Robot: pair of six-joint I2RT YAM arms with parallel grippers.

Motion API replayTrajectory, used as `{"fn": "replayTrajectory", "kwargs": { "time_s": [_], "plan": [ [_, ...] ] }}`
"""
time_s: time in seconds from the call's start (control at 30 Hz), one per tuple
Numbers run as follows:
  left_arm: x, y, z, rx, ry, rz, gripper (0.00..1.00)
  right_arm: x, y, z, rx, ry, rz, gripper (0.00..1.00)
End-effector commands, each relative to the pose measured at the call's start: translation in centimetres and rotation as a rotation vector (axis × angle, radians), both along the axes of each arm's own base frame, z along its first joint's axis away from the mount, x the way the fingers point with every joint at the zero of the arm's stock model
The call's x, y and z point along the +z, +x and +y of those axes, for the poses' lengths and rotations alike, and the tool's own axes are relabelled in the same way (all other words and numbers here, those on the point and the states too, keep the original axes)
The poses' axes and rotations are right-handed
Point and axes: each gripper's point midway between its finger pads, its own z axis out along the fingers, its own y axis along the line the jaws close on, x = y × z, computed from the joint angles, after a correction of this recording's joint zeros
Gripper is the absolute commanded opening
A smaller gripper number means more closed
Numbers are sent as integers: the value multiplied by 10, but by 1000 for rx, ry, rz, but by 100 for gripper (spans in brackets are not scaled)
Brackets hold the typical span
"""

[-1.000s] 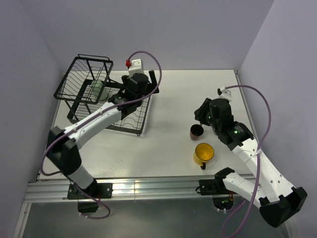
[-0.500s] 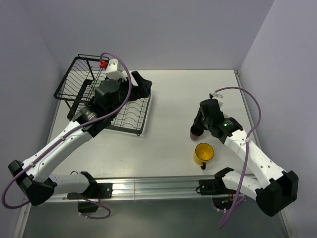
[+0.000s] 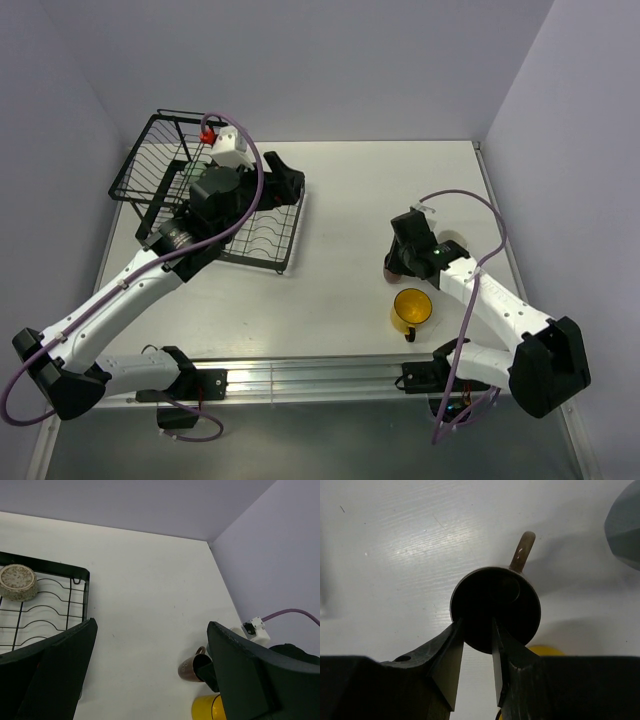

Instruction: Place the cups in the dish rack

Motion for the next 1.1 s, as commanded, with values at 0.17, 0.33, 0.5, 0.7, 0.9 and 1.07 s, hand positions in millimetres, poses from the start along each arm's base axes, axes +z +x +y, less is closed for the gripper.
{"fn": "replayTrajectory", "kwargs": {
  "time_s": [0.17,0.33,0.5,0.7,0.9,1.07],
  "plan": [
    [7,-4,-2,-20,-31,-19,99,2,11,5,-24,25,-61,36],
    [3,-3,-5,-28,-28,-12,99,15,11,-3,-61,21,-108,40],
    [3,-2,-7,-33,-27,-7,99,20,9,-4,-58,25,-120,40],
    [0,-1,-9,-36,-26,-1,99,15,10,6,-14,32,-100,42],
    [-2,-1,-9,-35,-25,5,99,6,11,17,13,21,-75,43],
    [-5,-2,-8,-36,-17,9,99,-3,12,18,9,14,-62,43]
  ]
}}
